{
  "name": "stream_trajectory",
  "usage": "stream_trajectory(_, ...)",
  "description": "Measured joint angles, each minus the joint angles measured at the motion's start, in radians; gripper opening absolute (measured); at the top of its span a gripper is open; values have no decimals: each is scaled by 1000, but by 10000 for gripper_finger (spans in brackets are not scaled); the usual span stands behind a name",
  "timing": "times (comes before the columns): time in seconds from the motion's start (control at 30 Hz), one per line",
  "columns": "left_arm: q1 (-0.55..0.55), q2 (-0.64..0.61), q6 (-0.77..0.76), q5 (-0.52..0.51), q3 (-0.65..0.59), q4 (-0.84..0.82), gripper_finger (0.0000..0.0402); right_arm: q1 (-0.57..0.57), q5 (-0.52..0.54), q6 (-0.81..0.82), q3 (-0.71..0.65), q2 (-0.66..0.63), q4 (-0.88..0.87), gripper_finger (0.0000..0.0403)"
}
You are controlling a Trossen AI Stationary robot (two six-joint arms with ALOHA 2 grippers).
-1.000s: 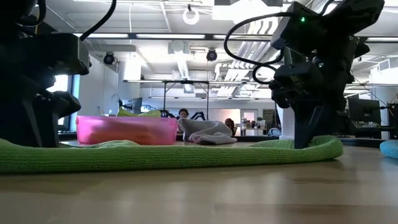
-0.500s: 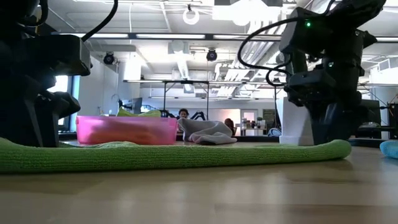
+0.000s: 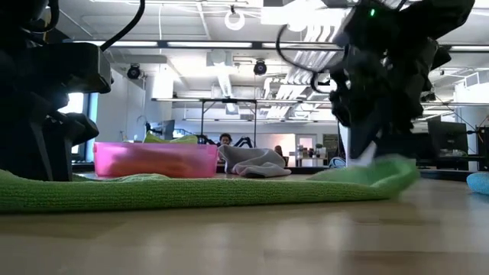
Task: Fold microfiber towels
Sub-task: Fold the green towel on the table
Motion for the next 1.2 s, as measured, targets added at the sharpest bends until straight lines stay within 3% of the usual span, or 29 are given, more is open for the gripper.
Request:
stream_trajectory(0.23,0,0,4,0,0,3,124,-2,23,-49,-2,46,41,162)
stream_trajectory(0.57,0,0,0,1,1,2,124,-3,41,-77,0,73,-6,10)
stream_trajectory(1.0,-2,5,58,94,117,-16,124,-2,61,-133,7,41,-148,2)
stream_trajectory(1.2,-2,3,60,98,145,-15,124,-2,173,-203,120,24,-539,1)
